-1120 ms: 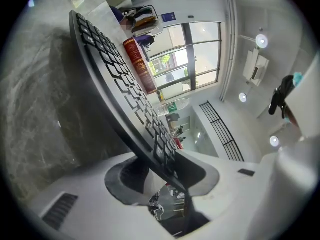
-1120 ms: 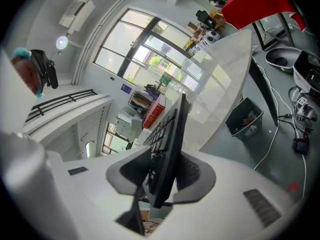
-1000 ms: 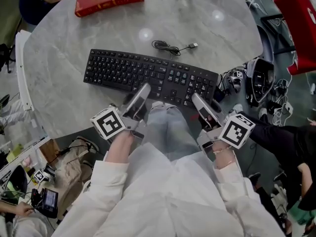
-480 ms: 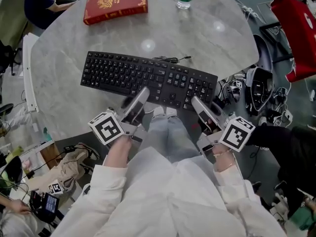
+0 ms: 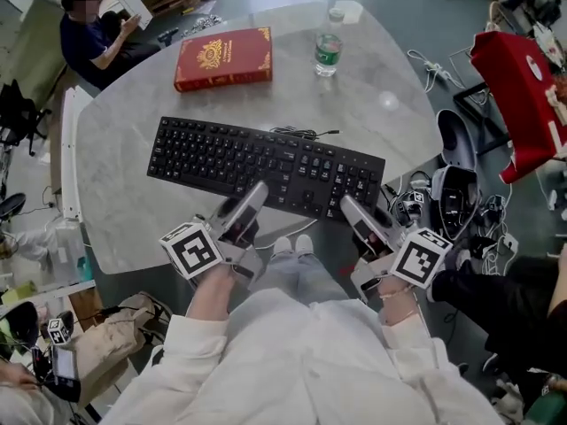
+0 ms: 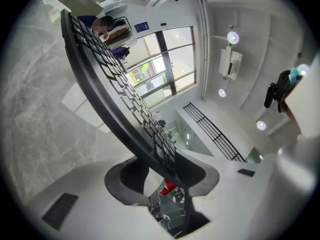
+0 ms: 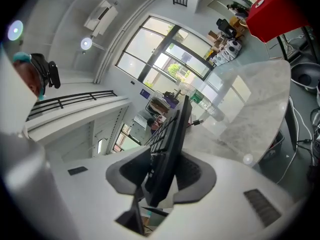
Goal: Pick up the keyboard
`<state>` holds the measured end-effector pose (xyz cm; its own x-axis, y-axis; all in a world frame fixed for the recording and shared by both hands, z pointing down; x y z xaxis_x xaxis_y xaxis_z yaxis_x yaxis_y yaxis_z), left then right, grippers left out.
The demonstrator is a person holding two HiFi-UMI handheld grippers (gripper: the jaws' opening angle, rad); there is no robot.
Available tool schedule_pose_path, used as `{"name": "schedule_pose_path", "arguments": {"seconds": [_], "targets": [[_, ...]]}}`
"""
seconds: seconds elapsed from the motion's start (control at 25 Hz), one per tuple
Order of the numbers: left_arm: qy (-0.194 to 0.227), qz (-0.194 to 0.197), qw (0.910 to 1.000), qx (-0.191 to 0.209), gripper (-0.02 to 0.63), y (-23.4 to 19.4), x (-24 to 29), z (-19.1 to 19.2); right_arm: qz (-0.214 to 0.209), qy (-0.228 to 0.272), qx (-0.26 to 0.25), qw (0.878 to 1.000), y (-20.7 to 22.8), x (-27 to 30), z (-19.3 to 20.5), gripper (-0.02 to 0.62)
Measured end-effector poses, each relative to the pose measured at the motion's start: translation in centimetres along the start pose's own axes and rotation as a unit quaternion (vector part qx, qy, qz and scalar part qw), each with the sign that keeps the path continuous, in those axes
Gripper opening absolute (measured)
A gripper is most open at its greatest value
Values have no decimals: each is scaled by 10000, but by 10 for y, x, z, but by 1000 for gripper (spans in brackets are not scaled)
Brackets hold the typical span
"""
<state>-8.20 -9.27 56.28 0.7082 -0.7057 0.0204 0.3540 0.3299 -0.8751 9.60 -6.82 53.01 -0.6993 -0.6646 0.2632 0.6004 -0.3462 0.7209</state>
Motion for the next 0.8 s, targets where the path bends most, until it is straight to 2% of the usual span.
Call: {"name": "schedule_pose_path", "arguments": {"seconds": [0.12, 0.44, 0.8], "targets": [[59, 127, 9998, 124, 166, 3, -2, -7, -72, 30, -47, 10000, -5, 2, -3, 133], [110, 359, 9981, 479, 166, 52, -12, -38, -344, 142, -446, 9983, -50, -6, -32, 135], [151, 801, 9924, 918, 166, 111, -10, -59, -615, 388, -778, 9943, -88, -32, -71, 135]]}}
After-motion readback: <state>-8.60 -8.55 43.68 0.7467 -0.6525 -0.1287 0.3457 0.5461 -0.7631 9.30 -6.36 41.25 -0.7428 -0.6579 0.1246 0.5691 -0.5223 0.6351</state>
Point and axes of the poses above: the fingertips, and each gripper's own axes: x forward along the fingers, y to its right, z out of its underside, the point moved 2 cm from there along -x, backward along the fingers
